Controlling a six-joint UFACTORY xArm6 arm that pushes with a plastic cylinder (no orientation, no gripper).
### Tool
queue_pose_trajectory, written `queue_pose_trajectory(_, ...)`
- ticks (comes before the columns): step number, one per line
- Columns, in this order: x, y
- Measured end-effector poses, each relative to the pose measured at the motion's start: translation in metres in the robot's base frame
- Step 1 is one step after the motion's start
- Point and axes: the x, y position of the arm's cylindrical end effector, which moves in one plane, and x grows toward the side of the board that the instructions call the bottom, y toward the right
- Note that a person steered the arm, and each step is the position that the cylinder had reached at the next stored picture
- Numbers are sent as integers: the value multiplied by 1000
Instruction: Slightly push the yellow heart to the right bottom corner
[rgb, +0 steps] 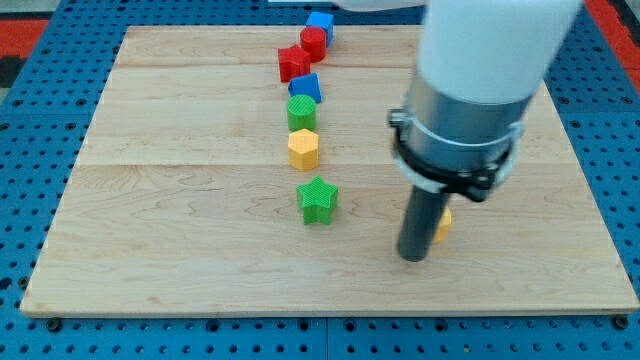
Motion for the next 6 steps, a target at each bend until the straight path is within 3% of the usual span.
queue_pose_trajectory(2,-33,-25)
queue_pose_trajectory(6,-23,67)
